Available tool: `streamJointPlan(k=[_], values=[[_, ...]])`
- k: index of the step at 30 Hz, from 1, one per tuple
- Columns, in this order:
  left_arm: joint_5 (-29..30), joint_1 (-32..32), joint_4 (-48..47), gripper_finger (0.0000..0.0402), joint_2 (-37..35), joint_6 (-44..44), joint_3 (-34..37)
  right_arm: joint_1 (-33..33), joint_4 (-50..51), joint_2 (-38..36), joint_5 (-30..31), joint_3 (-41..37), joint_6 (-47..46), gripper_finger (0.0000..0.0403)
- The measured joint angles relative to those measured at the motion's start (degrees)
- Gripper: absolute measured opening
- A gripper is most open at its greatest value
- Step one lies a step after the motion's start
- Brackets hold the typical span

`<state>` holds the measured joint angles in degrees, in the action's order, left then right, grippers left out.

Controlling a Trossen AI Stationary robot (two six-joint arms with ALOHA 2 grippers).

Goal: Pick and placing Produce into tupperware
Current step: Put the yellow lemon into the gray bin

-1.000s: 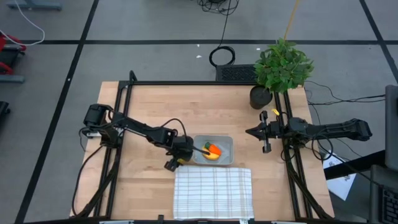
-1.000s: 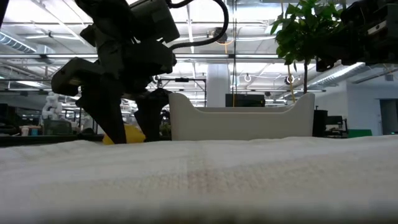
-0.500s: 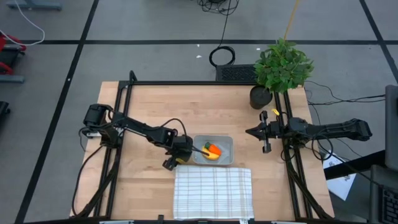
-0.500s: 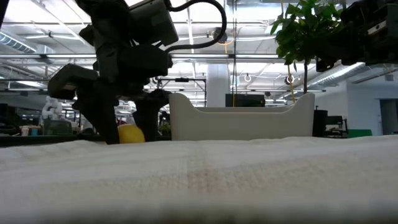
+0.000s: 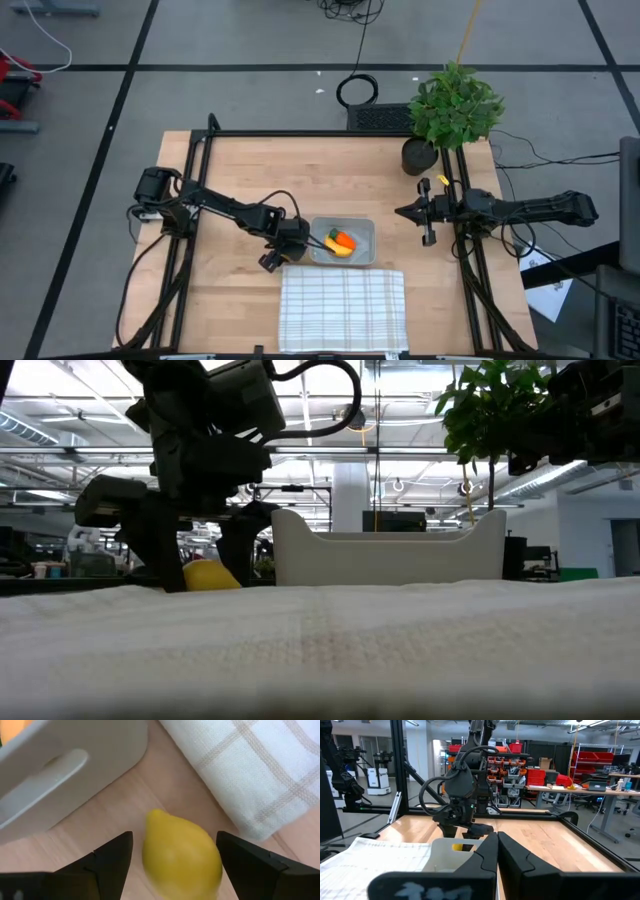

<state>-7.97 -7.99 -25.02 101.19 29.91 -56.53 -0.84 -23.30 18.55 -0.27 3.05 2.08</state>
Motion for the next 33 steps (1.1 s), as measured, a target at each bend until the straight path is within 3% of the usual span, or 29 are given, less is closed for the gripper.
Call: streamJointPlan(k=[9, 19, 29, 33], values=[[-0.87, -0.08, -0.02, 0.0287, 0.0, -0.28, 0.0, 0.0, 0.0, 0.0, 0.0, 0.0, 0.1, 0.0], [-1.05, -0.2, 0.84, 0.0204, 0.0, -3.24, -0.02, 0.0, 0.0, 0.0, 0.0, 0.0, 0.1, 0.0], [-0.06, -0.2, 1.21, 0.0226, 0.0, -2.79, -0.02, 0.0, -0.01, 0.0, 0.0, 0.0, 0.08, 0.0], [2.11, -0.04, 0.84, 0.0216, -1.43, -2.61, -0.02, 0.0, -0.01, 0.02, 0.0, 0.0, 0.08, 0.0]])
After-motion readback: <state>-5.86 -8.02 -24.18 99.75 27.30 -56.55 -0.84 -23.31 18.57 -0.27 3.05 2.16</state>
